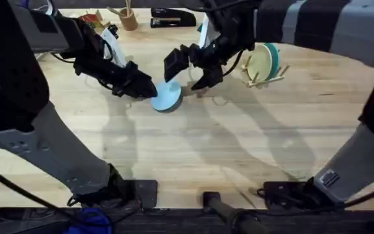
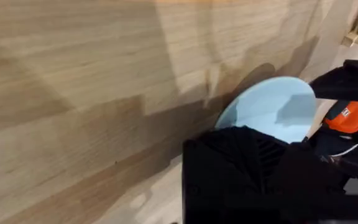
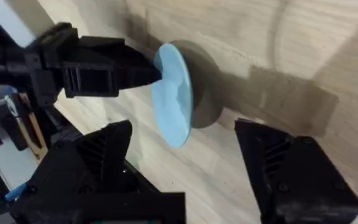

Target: Pick up the plates from the table one by one and place each into a slot on the dish rack.

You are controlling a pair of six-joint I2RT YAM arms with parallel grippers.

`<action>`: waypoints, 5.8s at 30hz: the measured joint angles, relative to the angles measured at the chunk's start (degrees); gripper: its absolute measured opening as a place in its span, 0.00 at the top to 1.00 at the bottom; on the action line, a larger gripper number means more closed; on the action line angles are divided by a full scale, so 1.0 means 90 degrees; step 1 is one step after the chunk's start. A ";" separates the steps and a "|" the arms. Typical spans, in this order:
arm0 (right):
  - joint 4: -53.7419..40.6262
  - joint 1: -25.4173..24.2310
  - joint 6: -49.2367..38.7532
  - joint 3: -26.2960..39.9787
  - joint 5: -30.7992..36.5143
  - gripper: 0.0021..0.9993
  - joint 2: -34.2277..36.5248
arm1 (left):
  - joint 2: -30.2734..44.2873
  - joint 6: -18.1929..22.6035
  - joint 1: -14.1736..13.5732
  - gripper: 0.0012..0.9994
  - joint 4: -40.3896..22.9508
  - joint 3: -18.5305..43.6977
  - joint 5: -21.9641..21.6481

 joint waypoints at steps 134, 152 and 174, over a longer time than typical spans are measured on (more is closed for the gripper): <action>-0.2931 -0.1109 -0.3509 0.1105 0.3917 0.97 -0.3318 | -0.5884 -0.0075 -0.0058 0.00 -0.2243 0.0214 -0.2139; -0.3401 -0.2001 -0.4368 0.1120 0.4722 0.97 -0.3780 | -0.5884 -0.0075 -0.0058 0.00 -0.2407 0.0214 -0.2157; -0.3435 -0.2677 -0.4461 0.1120 0.5173 0.97 -0.3805 | -0.5884 -0.0075 -0.0058 0.00 -0.2407 0.0214 -0.2157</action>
